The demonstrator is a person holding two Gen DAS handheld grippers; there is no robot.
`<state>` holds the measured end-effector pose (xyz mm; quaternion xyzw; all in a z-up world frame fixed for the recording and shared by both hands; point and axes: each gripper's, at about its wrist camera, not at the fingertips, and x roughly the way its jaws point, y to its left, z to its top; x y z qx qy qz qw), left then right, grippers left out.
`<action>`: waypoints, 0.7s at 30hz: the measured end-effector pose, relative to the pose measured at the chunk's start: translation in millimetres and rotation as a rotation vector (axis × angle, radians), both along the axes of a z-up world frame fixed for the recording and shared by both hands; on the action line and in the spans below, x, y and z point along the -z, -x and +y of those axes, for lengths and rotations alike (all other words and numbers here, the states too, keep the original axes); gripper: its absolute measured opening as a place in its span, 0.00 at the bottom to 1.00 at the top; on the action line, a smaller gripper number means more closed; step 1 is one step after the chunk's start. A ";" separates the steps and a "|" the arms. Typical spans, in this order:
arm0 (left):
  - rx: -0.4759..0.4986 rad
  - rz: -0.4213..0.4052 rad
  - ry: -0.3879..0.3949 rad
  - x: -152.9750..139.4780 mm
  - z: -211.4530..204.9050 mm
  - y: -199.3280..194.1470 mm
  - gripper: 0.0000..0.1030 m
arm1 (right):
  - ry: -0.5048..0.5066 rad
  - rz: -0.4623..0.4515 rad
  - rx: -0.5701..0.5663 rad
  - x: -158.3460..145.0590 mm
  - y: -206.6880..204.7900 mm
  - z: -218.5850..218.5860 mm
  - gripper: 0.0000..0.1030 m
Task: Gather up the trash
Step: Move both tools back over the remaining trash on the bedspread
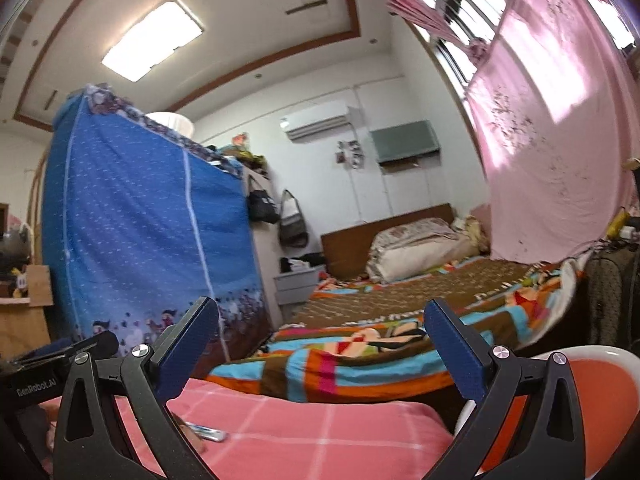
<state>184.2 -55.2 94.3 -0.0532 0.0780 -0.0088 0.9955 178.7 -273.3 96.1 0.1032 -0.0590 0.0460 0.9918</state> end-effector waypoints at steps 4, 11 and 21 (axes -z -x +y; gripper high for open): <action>-0.045 0.005 -0.008 4.6 24.8 2.5 1.00 | 0.033 -0.004 -0.046 3.1 -7.3 26.2 1.00; -0.105 0.038 -0.012 15.9 61.6 1.1 1.00 | 0.116 0.058 -0.130 13.8 -21.0 64.6 1.00; -0.158 0.114 -0.032 29.3 87.1 -7.0 1.00 | 0.264 0.259 -0.287 28.8 -51.8 109.8 1.00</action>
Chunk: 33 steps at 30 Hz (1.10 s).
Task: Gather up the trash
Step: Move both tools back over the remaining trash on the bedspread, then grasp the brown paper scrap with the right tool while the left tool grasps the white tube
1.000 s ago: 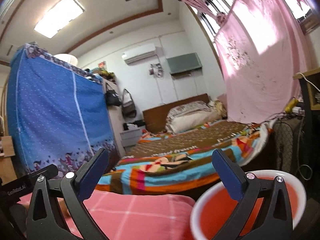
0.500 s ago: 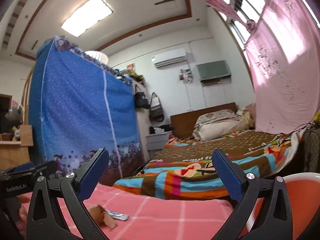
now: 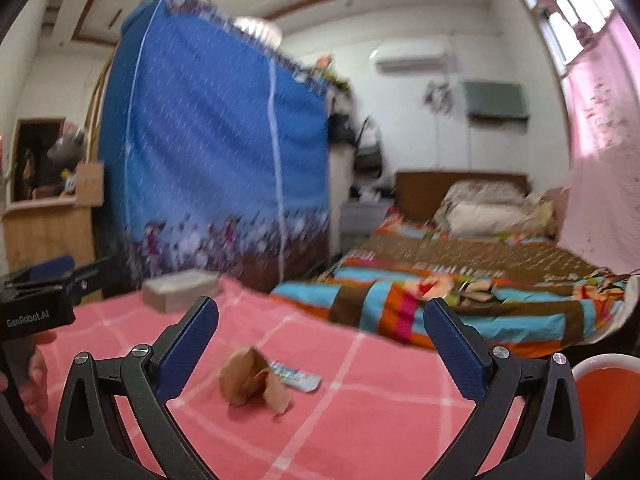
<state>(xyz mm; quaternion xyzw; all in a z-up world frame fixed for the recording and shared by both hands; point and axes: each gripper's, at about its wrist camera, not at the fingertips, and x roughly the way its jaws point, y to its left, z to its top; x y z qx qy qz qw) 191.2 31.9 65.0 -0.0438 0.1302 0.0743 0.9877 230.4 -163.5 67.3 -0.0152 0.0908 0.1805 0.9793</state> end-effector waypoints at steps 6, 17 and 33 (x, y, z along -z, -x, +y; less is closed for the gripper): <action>-0.013 0.105 0.047 9.7 12.5 -13.5 1.00 | 0.108 0.192 -0.068 15.5 -31.1 29.4 1.00; 0.071 0.314 0.121 31.6 18.1 -43.5 0.87 | 0.163 0.440 -0.160 44.2 -58.4 48.6 0.55; 0.312 0.484 0.090 43.8 -25.3 -81.3 0.67 | 0.100 0.466 -0.135 40.1 -55.3 11.2 0.18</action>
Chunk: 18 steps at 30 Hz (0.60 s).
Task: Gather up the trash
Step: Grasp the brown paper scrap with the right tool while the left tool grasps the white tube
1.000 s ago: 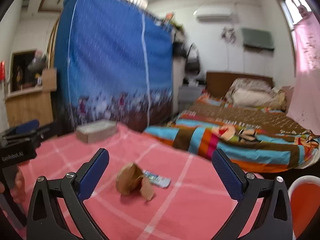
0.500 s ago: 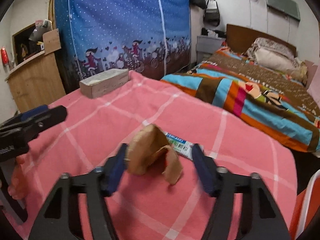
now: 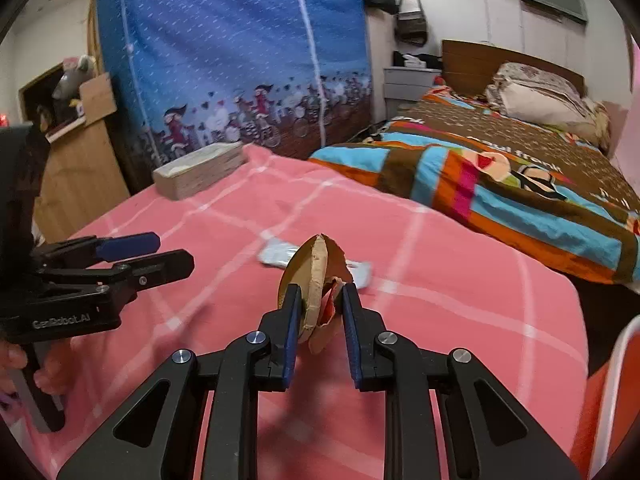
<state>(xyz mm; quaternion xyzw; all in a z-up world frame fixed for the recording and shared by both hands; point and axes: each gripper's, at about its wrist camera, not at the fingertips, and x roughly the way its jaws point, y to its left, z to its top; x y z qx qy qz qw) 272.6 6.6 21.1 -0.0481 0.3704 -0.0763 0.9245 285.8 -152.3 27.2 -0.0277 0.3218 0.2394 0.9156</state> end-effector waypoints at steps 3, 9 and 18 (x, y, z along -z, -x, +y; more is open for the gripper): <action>0.047 0.000 -0.019 -0.6 -11.3 -10.5 0.67 | -0.033 0.014 0.038 -0.6 -4.2 -19.7 0.18; 0.184 0.006 -0.071 0.9 -36.3 -32.3 0.67 | -0.013 -0.015 0.117 -5.7 -9.6 -49.1 0.18; 0.388 0.039 -0.171 5.6 -65.0 -61.7 0.61 | -0.035 0.024 0.127 -0.1 -18.5 -60.6 0.18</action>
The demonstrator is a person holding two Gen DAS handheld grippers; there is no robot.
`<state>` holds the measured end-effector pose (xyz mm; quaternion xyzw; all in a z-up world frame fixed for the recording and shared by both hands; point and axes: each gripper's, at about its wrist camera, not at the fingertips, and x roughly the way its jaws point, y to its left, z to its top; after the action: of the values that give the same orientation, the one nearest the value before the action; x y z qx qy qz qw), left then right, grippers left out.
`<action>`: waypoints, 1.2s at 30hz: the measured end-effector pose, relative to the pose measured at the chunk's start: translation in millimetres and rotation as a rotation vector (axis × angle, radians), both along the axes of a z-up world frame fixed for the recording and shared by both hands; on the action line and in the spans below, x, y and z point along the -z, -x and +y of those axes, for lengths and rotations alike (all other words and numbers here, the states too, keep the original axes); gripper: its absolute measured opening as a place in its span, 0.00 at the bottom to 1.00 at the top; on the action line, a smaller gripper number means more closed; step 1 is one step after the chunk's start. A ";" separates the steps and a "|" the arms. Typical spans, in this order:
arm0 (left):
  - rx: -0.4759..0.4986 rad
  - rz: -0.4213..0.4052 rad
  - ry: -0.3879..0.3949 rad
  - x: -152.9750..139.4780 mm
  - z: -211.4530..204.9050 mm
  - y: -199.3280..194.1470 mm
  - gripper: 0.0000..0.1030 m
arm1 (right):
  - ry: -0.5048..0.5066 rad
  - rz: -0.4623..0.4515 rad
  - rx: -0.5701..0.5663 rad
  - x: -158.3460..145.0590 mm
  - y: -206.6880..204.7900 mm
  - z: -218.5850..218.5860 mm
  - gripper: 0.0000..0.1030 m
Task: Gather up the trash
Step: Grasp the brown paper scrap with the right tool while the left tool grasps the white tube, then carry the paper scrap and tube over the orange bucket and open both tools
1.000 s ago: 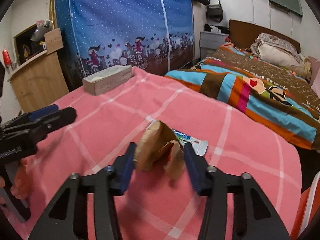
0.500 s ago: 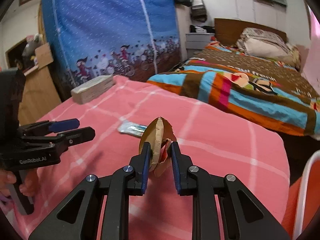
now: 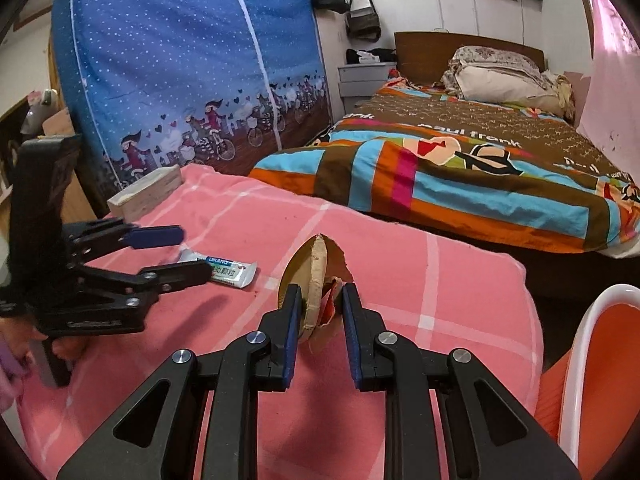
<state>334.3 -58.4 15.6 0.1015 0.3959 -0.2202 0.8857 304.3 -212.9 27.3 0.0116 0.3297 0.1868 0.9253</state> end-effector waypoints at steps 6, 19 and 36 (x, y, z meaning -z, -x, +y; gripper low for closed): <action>0.095 0.022 -0.043 4.3 -12.4 6.9 0.44 | -0.014 0.015 -0.004 2.3 -1.0 -3.4 0.18; 0.002 0.048 -0.035 2.9 -15.9 9.6 0.13 | -0.030 0.030 -0.001 5.9 1.0 -7.7 0.19; -0.143 -0.129 0.198 -32.5 -13.9 69.1 0.07 | -0.072 -0.129 0.002 -11.0 28.6 -13.0 0.14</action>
<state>265.2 -72.3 48.0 -0.0009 0.3208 -0.1875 0.9284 275.7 -225.9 38.3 0.0329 0.2623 0.1979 0.9439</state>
